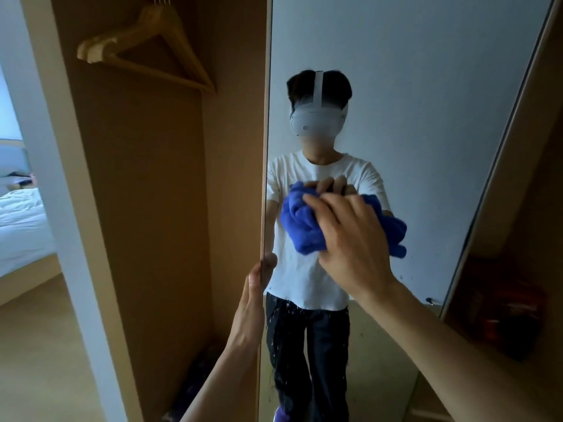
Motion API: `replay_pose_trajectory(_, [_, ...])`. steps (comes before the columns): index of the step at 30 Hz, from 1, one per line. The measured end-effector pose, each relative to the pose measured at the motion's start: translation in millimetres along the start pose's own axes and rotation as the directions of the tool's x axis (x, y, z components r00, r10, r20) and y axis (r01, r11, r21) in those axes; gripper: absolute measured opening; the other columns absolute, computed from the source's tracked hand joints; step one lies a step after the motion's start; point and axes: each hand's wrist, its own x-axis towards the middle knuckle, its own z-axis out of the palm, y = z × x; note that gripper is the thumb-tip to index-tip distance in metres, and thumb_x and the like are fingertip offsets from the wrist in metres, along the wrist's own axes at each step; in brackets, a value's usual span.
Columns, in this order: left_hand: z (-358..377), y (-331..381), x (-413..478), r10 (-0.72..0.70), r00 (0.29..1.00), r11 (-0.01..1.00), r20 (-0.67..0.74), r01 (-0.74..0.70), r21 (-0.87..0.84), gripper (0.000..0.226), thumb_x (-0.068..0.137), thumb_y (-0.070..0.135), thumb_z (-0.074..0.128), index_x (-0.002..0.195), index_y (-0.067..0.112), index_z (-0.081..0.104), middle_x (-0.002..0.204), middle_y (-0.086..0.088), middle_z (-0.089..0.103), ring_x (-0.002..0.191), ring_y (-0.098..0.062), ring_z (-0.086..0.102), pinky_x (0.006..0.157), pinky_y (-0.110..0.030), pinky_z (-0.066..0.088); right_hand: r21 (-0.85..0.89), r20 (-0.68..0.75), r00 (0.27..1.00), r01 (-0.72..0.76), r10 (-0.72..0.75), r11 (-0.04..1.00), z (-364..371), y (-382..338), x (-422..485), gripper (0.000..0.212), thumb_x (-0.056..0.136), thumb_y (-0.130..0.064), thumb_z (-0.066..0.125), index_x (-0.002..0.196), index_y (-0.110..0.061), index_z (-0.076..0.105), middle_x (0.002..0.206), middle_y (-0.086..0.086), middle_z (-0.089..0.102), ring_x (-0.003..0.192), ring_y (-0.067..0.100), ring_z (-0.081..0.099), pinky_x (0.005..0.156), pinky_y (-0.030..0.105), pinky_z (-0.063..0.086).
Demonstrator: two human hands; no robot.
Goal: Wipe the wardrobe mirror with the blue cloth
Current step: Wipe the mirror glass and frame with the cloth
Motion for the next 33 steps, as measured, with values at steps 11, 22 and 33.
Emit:
replay_pose_trajectory(11, [-8, -10, 4, -0.176, 0.982, 0.965, 0.068, 0.186, -0.182, 0.064, 0.107, 0.053, 0.013, 0.124, 0.021, 0.066, 0.103, 0.004, 0.08, 0.094, -0.004, 0.075, 0.071, -0.01, 0.054, 0.084, 0.233, 0.962, 0.123, -0.139, 0.989, 53, -55, -69, 0.055, 0.081, -0.013, 0.079, 0.133, -0.011, 0.062, 0.116, 0.005, 0.066, 0.094, 0.024, 0.059, 0.079, 0.038, 0.056])
replay_pose_trajectory(22, [-15, -12, 0, -0.148, 0.989, 0.983, 0.009, 0.149, -0.106, 0.059, 0.099, 0.067, 0.01, 0.118, 0.045, 0.061, 0.1, 0.031, 0.074, 0.096, 0.014, 0.067, 0.073, -0.007, 0.05, 0.087, 0.053, 0.998, -0.017, 0.012, 0.996, 45, -56, -18, 0.054, 0.079, -0.015, 0.05, 0.133, -0.008, 0.056, 0.116, 0.008, 0.062, 0.095, 0.028, 0.053, 0.088, 0.042, 0.05])
replay_pose_trajectory(33, [6, 1, -4, 0.071, 0.994, 0.993, -0.083, -0.062, 0.102, 0.042, 0.103, 0.06, 0.028, 0.133, 0.05, 0.056, 0.132, 0.023, 0.064, 0.129, 0.001, 0.054, 0.108, -0.023, 0.044, 0.009, 0.102, 0.992, -0.072, 0.071, 0.997, 17, 2, -40, 0.068, 0.071, -0.011, 0.076, 0.137, -0.017, 0.059, 0.125, 0.001, 0.063, 0.094, 0.026, 0.052, 0.088, 0.043, 0.049])
